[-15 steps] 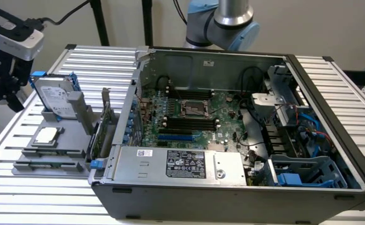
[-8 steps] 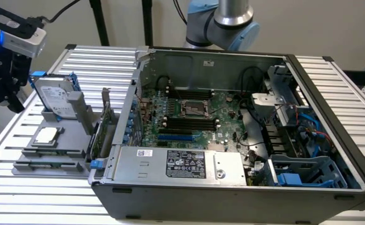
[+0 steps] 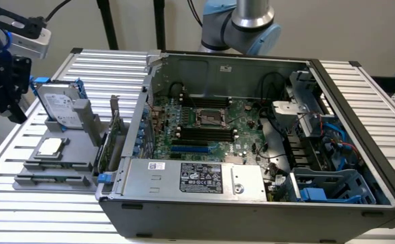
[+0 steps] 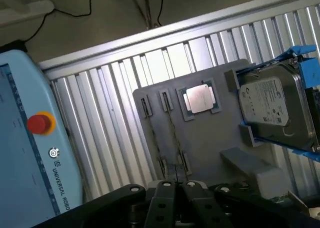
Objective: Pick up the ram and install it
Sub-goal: 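Pick up the ram and move it above insertion slot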
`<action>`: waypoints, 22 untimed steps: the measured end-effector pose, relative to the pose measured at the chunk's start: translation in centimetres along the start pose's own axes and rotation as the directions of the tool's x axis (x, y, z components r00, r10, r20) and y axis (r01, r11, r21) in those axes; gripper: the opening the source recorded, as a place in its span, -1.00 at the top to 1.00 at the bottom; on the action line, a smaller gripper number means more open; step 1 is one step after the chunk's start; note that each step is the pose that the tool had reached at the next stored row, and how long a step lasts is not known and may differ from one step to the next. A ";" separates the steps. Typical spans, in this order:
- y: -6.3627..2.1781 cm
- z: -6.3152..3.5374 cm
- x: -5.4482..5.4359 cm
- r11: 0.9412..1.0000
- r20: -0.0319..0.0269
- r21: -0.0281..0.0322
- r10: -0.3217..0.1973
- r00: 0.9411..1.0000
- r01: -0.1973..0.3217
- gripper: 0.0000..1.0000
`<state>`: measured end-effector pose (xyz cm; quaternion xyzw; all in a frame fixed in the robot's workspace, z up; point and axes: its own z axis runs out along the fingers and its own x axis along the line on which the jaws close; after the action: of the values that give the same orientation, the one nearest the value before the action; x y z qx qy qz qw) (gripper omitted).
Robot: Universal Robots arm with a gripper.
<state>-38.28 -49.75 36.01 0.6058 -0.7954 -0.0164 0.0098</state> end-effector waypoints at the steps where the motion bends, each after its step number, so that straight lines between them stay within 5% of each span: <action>1: 0.00 0.03 0.0 1.000 -0.001 0.000 -0.018 1.000 0.018 0.79; 9: -0.01 0.27 0.0 0.987 -0.006 -0.001 -0.163 0.987 0.163 0.79; 18: -0.02 0.57 0.0 0.949 -0.012 -0.003 -0.314 0.949 0.314 0.79; 22: -0.07 0.60 0.2 0.948 -0.012 -0.004 -0.319 0.948 0.319 0.79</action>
<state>-38.28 -49.94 35.41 0.7264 -0.6870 -0.0151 0.0125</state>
